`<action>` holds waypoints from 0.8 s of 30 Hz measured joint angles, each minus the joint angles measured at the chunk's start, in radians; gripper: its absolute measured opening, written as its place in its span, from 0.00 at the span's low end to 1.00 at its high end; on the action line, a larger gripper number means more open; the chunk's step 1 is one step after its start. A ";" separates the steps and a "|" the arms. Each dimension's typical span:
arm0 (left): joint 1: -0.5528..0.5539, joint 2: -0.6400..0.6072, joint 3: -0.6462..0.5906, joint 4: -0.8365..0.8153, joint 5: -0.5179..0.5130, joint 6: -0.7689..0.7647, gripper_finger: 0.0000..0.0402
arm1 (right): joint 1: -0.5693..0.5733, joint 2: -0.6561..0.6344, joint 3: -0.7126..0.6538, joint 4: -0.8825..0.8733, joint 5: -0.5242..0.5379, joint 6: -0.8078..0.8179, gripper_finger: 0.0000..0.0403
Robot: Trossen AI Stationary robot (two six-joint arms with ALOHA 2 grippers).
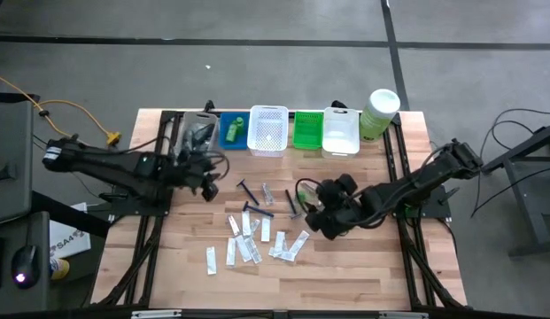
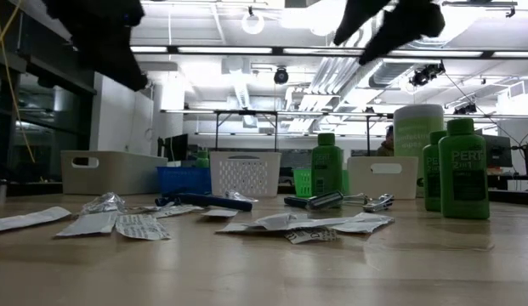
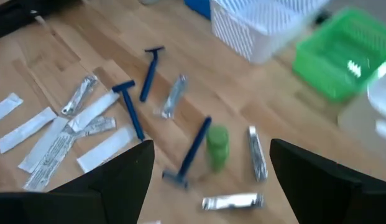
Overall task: Pick & Place Travel size toiletries
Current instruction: Put the shampoo into the blue bin
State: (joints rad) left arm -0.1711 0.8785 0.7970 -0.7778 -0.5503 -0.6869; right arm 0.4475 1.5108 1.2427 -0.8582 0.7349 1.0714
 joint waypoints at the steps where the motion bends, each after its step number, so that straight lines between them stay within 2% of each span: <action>1: -0.024 -0.015 -0.018 0.013 -0.010 -0.001 0.33 | 0.011 0.000 0.000 -0.025 0.000 0.050 0.78; 4: -0.083 -0.046 -0.065 0.035 -0.023 -0.004 0.33 | 0.044 0.000 0.000 -0.098 -0.009 0.194 0.78; 8: -0.134 -0.060 -0.098 0.091 -0.028 0.019 0.33 | 0.085 0.015 0.000 -0.146 -0.001 0.212 0.78; 13: -0.143 -0.019 -0.121 0.261 -0.033 0.256 0.33 | 0.110 0.028 0.000 -0.170 0.078 0.220 0.78; 16: -0.143 0.017 -0.122 0.337 -0.029 0.333 0.33 | 0.106 0.042 -0.001 -0.190 0.095 0.249 0.78; 19: -0.143 0.028 -0.122 0.334 0.021 0.319 0.33 | 0.086 0.051 -0.022 -0.184 0.098 0.251 0.78; 21: -0.143 0.030 -0.122 0.327 0.039 0.287 0.33 | 0.060 0.055 -0.051 -0.183 0.056 0.240 0.78; 24: -0.143 0.015 -0.123 0.297 -0.012 0.253 0.33 | 0.002 0.054 -0.101 -0.115 0.006 0.162 0.78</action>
State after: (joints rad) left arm -0.3141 0.8933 0.6744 -0.4810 -0.5618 -0.4342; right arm 0.4499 1.5646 1.1418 -0.9735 0.7411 1.2333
